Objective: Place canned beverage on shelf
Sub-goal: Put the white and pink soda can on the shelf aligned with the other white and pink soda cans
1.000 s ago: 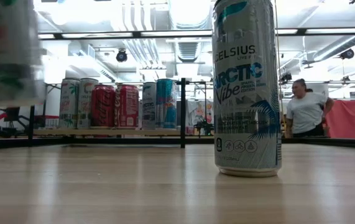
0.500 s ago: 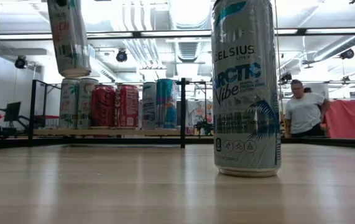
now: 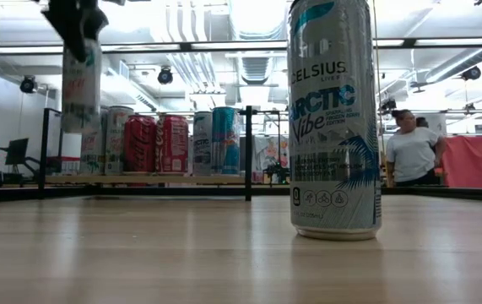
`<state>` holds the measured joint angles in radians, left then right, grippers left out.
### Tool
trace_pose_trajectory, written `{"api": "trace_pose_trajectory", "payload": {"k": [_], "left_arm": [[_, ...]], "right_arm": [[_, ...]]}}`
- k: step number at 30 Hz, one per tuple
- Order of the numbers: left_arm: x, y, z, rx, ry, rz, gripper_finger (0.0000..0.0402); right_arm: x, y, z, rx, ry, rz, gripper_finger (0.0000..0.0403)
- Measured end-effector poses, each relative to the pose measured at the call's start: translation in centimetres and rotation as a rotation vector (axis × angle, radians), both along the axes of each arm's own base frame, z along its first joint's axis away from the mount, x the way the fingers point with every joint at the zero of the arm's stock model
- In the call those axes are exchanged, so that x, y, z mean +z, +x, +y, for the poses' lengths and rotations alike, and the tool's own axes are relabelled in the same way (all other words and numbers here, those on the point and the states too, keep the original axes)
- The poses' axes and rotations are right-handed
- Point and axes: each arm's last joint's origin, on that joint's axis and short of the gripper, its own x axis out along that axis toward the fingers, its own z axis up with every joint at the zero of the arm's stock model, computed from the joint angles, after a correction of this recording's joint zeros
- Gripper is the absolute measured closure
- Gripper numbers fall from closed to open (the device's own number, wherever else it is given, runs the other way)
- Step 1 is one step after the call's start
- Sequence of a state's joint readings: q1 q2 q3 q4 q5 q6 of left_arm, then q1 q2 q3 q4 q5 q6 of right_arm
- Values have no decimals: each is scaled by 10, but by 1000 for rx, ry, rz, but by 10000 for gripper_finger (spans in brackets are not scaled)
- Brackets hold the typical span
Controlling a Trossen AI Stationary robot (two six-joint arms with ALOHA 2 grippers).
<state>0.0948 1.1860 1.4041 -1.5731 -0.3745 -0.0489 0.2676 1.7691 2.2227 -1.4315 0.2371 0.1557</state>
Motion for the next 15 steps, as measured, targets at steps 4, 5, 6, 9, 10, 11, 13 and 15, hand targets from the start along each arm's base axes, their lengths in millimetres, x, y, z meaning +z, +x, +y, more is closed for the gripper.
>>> {"api": "trace_pose_trajectory", "payload": {"k": [4, 5, 6, 9, 10, 11, 13, 15], "left_arm": [[-14, -10, 17, 37, 6, 72, 155], [-18, -12, 21, 44, 7, 82, 155], [-21, -14, 25, 52, 9, 84, 155], [-31, -20, 35, 66, 12, 109, 155], [-34, -22, 38, 70, 12, 116, 155], [-36, -24, 41, 73, 15, 117, 155], [-39, -25, 47, 80, 24, 112, 155], [-42, -27, 51, 85, 28, 118, 155]], "right_arm": [[0, 0, -1, -2, 0, 0, 394], [0, 0, -1, 0, -1, 0, 394], [0, 0, -1, 1, -3, 1, 394], [0, 0, -2, 5, -6, 1, 394], [0, 1, -2, 5, -6, 1, 394], [0, 1, -2, 4, -7, 1, 394], [0, 1, -3, 3, -7, 1, 394], [0, 1, -3, 2, -7, 1, 394]]}}
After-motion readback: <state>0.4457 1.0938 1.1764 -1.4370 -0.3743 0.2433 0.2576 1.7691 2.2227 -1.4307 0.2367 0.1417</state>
